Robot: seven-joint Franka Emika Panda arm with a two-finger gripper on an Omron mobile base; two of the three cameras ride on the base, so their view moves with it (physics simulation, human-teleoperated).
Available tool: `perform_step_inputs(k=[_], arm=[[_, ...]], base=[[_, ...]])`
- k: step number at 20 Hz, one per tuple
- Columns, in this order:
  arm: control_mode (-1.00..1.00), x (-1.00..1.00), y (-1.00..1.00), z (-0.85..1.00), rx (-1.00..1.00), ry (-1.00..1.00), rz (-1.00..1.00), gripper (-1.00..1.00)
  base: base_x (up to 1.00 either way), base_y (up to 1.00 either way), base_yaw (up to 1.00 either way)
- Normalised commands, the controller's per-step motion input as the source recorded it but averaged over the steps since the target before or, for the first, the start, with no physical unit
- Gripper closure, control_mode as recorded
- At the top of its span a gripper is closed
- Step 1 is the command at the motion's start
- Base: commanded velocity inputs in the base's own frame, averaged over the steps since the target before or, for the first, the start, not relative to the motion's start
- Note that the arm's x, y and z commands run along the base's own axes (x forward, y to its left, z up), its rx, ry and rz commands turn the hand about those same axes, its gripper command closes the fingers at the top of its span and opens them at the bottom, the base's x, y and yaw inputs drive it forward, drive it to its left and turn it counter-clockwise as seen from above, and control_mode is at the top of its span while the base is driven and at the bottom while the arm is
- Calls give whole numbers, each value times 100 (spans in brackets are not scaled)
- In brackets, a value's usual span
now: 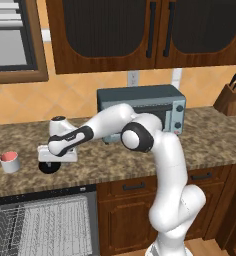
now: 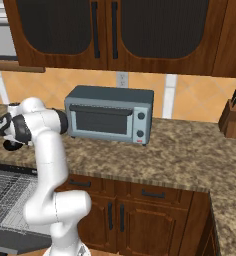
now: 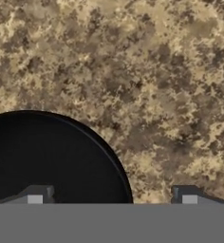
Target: Pick up the cup and bowl from the counter, place them in the dishwasher, and close the dishwasher door.
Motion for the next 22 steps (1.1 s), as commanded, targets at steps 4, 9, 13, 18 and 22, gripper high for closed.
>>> perform_step_inputs(k=[4,9,13,18,22], arm=[[-100,0,0,0,0,4,0,100],[-100,0,0,0,0,0,0,100],[-100,-12,-1,1,0,0,0,100],[-100,-86,-37,8,0,-1,-6,100],[-100,-100,-32,32,0,-6,-2,100]], base=[[0,0,0],[0,0,0],[0,0,0],[0,0,0],[0,0,0]])
